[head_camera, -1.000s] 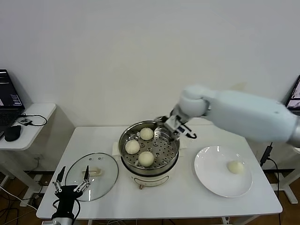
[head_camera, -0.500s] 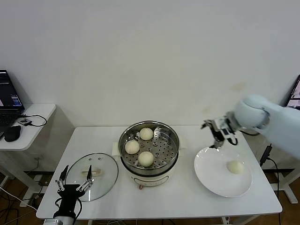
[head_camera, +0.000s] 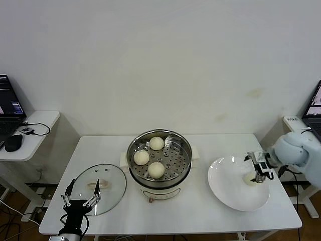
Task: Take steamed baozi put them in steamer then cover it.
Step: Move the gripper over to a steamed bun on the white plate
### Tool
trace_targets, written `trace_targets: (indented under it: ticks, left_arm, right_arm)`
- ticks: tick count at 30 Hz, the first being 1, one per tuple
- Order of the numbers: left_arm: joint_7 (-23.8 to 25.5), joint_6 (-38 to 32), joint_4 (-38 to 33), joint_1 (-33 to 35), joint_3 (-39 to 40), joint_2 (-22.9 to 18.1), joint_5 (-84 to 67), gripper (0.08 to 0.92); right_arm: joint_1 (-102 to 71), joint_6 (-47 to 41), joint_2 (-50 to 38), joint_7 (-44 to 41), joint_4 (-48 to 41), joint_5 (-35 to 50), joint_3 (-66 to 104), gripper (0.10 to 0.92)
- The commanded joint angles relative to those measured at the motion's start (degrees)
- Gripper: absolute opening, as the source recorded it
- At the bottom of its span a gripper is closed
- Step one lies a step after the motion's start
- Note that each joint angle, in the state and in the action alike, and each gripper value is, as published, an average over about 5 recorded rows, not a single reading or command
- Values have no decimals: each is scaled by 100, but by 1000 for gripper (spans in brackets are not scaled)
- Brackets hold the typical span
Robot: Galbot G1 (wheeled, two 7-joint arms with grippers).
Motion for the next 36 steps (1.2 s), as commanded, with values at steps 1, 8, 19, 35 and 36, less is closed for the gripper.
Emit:
trace_targets:
  ticks: [1, 8, 19, 35, 36]
  left_arm:
    - [-1, 4, 16, 17, -19, 4, 2, 823]
    - [-5, 6, 32, 24, -37, -7, 1, 823]
    - [-6, 5, 67, 21, -62, -17, 0, 823]
    - [-7, 4, 108, -1, -80, -29, -5, 823]
    - [-7, 4, 110, -1, -80, -31, -5, 823]
  right_arm:
    - [-1790, 62, 134, 98, -789, -455, 1537, 823]
    - [-1818, 81, 444, 135, -1181, -570, 1602, 823]
    - [-1780, 139, 877, 216, -1675, -750, 1629, 823]
    - [-1694, 121, 1288, 227, -1995, -883, 1631, 758]
    - [-1694, 118, 1297, 225, -2002, -887, 1629, 752]
